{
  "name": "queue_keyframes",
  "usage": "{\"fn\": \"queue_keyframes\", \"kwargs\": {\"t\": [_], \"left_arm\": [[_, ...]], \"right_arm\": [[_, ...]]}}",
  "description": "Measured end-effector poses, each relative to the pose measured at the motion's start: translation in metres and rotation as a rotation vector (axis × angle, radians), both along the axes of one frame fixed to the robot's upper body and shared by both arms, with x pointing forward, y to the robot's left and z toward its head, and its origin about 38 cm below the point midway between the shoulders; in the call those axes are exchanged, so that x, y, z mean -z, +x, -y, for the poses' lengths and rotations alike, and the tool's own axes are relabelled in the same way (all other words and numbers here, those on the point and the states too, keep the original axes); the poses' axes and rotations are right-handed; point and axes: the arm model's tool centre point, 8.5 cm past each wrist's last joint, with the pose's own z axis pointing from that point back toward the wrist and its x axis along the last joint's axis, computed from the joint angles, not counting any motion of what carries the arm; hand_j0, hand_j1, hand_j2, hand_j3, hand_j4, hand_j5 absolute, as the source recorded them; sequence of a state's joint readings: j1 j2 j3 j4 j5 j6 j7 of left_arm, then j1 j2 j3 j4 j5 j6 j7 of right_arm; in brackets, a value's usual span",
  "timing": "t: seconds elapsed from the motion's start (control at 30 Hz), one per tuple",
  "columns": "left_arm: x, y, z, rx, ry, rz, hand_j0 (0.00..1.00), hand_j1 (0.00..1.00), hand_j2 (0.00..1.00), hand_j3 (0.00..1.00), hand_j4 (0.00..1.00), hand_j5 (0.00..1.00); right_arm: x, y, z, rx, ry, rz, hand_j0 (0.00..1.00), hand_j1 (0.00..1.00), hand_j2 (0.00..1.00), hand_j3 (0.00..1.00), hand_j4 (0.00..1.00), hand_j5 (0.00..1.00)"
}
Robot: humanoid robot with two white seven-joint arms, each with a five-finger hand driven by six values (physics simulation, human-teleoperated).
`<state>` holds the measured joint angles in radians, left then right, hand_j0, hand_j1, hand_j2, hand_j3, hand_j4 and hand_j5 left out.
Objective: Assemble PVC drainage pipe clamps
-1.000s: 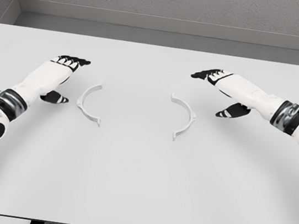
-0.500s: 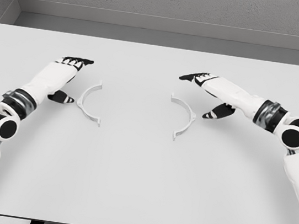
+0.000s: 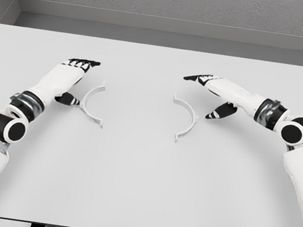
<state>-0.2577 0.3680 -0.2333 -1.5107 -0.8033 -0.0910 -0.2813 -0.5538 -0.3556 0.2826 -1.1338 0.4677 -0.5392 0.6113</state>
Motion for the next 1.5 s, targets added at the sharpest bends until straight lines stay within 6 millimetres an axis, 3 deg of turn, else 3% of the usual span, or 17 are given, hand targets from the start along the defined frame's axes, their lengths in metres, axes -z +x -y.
{"fn": "queue_keyframes", "kwargs": {"t": [0.5, 1.5], "left_arm": [[-0.002, 0.000, 0.013, 0.015, -0.018, 0.013, 1.00, 1.00, 1.00, 1.00, 1.00, 1.00], [-0.008, 0.007, 0.049, 0.061, -0.035, 0.039, 1.00, 1.00, 1.00, 1.00, 1.00, 1.00]], "right_arm": [[0.010, 0.000, -0.003, -0.002, -0.018, -0.024, 1.00, 1.00, 1.00, 1.00, 1.00, 1.00], [0.009, 0.000, -0.021, -0.034, 0.000, -0.021, 1.00, 1.00, 1.00, 1.00, 1.00, 1.00]]}}
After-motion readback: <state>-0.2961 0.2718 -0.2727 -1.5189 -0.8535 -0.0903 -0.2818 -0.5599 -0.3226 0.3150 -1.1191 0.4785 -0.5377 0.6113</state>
